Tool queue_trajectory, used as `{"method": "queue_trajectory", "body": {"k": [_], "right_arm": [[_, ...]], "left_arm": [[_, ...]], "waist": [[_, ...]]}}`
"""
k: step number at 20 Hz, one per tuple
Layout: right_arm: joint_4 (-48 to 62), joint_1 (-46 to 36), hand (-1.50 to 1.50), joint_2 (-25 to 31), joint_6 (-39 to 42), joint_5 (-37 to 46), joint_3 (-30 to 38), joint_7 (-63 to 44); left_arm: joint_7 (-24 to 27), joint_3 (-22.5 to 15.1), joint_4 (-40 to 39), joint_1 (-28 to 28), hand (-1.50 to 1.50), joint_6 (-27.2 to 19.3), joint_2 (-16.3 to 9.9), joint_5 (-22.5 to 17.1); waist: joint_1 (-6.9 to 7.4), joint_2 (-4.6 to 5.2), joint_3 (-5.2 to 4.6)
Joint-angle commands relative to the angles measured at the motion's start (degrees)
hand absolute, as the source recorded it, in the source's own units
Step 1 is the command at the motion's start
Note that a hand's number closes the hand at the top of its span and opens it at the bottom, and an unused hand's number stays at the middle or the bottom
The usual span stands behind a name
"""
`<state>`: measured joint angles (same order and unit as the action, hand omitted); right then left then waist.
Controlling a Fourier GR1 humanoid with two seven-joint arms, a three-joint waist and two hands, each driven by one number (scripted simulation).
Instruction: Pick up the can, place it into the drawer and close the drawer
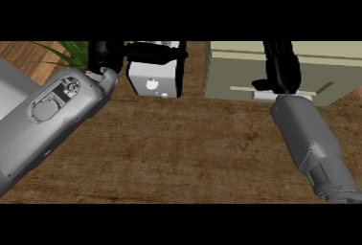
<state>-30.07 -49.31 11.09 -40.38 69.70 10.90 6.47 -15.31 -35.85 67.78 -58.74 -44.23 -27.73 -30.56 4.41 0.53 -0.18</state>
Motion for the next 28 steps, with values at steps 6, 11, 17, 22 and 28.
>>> {"method": "queue_trajectory", "body": {"k": [6, 11, 17, 22, 28], "right_arm": [[11.87, -10.70, -1.50, 1.01, -1.97, 0.31, 2.43, -0.13], [14.72, -15.17, -1.50, 1.37, -0.92, 0.47, 3.29, -1.72], [15.65, -15.57, -1.50, 0.35, -1.47, -3.28, 6.43, 3.07], [13.03, -16.89, -1.50, -2.72, 0.62, -11.79, 12.76, 11.09], [12.00, -18.04, -1.50, -4.17, 5.32, -19.67, 19.07, 17.44]], "left_arm": [[1.40, 0.34, 8.29, 8.84, -1.50, 0.28, -2.66, 1.51], [0.95, -0.78, 10.46, 9.83, -1.50, -1.43, -1.71, 3.34], [2.23, 0.99, 11.56, 12.12, -1.50, 0.21, -3.32, 3.45], [3.28, 0.93, 9.91, 13.10, -1.50, -0.25, -2.59, 4.57], [3.83, 2.13, 11.84, 15.83, -1.50, 0.36, -3.23, 4.11]], "waist": [[1.12, 0.70, 0.29], [1.89, 1.02, 0.32], [1.80, 1.27, 0.39], [0.63, 1.15, 0.49], [-0.35, 0.64, 0.38]]}}
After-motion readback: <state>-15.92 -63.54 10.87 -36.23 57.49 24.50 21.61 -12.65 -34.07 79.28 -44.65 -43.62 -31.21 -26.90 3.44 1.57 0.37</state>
